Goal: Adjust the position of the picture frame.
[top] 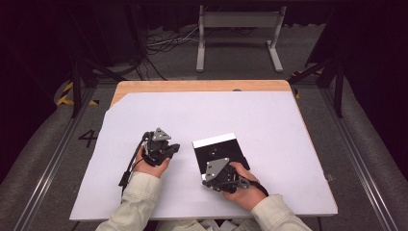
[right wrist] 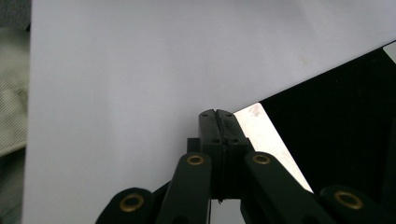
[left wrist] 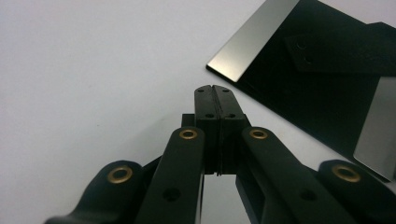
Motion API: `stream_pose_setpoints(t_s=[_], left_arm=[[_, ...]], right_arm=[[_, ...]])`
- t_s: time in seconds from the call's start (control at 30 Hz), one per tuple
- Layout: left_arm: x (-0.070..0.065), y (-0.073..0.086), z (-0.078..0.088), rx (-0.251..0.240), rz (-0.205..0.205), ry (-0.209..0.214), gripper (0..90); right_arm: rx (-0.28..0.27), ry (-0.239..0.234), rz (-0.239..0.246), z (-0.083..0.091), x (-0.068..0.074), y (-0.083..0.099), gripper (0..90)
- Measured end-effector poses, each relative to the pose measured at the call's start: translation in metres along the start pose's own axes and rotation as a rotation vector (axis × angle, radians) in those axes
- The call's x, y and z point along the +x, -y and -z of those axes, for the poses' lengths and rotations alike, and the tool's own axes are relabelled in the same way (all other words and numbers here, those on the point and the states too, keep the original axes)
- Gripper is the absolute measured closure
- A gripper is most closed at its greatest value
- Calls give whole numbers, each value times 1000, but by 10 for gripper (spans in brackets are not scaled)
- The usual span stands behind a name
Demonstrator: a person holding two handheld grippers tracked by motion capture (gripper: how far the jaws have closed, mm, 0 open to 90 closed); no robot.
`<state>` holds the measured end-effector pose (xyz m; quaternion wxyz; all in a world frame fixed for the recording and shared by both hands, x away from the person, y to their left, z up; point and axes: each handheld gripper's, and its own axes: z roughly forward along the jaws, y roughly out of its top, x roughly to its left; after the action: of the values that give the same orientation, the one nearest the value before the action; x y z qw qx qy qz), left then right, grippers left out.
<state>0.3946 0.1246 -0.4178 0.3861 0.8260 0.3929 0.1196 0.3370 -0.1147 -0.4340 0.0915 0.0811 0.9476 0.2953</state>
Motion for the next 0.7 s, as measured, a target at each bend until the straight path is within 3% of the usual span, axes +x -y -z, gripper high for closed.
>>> stream_pose_setpoints(t_s=[0.33,0.43,0.6,0.63,0.7], left_arm=[[-2,0,0,3,-17,14,897],[-3,0,-1,1,-24,22,895],[-5,0,1,3,-55,26,890],[-6,1,1,0,-49,29,889],[-8,1,2,-2,-63,30,885]], right_arm=[[-18,104,-34,-7,-8,-3,900],[-26,155,-40,-9,-11,-2,900],[-34,165,-43,-9,-10,-2,900],[-37,157,-30,-8,-10,-2,900],[-77,123,-52,-2,-12,-3,900]])
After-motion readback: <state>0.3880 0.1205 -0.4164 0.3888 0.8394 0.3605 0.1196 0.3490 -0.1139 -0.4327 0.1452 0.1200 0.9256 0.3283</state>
